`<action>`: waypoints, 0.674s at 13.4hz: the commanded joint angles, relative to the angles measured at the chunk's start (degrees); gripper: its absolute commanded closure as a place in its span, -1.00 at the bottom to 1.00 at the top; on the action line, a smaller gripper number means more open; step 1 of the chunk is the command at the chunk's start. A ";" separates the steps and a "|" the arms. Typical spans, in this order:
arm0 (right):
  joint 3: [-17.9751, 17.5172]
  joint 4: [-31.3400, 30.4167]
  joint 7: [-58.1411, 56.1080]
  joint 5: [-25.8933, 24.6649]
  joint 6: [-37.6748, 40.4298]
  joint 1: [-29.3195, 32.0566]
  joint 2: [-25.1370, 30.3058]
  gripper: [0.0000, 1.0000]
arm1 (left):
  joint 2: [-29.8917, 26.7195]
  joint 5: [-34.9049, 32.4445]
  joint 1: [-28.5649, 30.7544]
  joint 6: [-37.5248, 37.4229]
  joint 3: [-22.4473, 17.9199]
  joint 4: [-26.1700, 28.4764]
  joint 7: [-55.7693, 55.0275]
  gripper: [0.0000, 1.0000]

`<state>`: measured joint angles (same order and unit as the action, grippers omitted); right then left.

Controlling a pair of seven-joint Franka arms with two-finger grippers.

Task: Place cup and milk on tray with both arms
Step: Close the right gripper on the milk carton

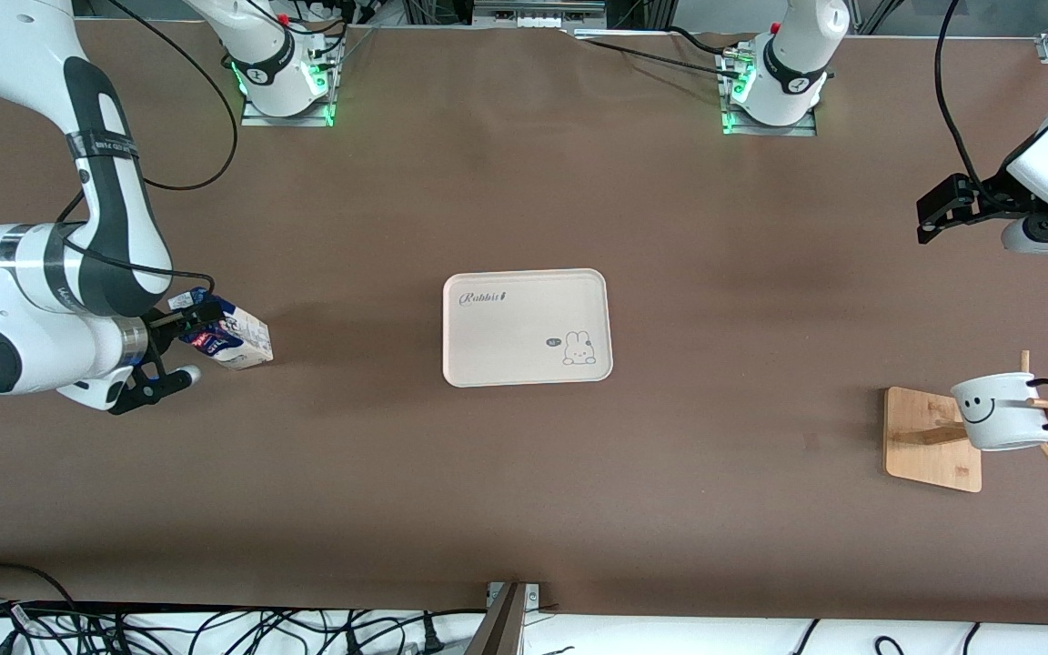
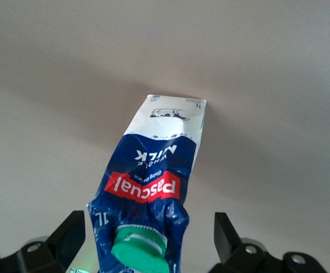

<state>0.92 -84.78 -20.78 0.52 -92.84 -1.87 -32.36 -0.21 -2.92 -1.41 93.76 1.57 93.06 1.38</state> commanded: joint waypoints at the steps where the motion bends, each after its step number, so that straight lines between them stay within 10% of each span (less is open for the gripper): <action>1: -0.13 -1.00 -0.05 0.89 1.69 -0.15 0.28 -1.00 | 0.92 0.99 0.09 -1.30 0.10 -2.00 -0.15 -1.00; 9: -0.22 -0.65 -0.57 0.98 4.25 -0.06 0.90 -1.00 | 0.92 0.99 0.09 -1.30 0.10 -2.00 -0.15 -1.00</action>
<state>0.85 -85.34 -20.78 0.52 -89.68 -1.95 -32.25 -0.21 -2.91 -1.41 93.76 1.57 93.05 1.38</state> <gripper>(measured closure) 0.000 0.000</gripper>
